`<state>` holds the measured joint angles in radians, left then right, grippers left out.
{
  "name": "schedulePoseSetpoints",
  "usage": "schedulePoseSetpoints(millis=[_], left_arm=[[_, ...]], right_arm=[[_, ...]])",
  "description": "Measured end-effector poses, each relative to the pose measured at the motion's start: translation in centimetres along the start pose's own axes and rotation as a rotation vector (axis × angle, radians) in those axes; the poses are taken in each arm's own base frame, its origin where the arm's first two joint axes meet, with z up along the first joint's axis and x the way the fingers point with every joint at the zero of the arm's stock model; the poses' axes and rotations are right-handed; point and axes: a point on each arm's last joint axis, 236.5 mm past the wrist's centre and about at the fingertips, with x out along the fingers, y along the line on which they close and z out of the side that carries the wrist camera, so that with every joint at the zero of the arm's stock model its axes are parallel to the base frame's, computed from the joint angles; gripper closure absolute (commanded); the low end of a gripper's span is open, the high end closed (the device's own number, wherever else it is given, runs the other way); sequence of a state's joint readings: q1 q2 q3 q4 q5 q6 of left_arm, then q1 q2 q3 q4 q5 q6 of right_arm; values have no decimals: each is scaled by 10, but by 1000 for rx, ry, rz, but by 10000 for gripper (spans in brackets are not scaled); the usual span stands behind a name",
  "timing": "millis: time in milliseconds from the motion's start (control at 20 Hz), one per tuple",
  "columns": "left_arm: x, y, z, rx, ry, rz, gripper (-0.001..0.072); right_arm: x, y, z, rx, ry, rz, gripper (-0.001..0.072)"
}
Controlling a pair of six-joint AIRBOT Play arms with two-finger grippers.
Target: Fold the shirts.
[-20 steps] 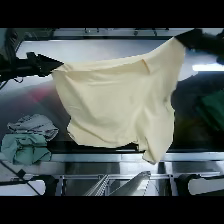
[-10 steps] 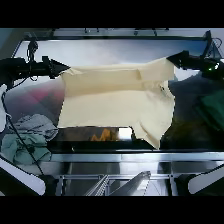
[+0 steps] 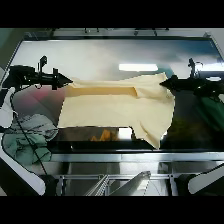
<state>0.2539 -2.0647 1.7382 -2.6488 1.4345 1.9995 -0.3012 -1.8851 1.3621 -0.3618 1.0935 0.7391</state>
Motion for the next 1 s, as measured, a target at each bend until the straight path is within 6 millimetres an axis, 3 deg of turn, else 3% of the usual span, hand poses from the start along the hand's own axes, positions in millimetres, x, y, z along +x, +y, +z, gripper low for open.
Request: schedulePoseSetpoints(millis=[150,550,600,650,750,850,1000], left_arm=[[5,21,-5,-60,22,49,695],[5,43,-19,-106,81,130,692],[5,46,-21,-113,85,140,691],[5,48,-22,-114,89,151,511],[4,52,-23,-124,95,163,-13],[3,52,-26,-139,105,162,-4],[-5,46,-27,-141,122,152,-4]], right_arm=[[5,-9,-8,17,13,-12,696],[7,-15,-12,39,15,-15,693],[7,-15,-13,43,16,-16,610],[7,-16,-13,54,17,-21,401],[6,-21,-18,81,37,-41,365],[2,-25,-27,108,80,-64,365],[-21,-26,-34,140,124,-104,365]])
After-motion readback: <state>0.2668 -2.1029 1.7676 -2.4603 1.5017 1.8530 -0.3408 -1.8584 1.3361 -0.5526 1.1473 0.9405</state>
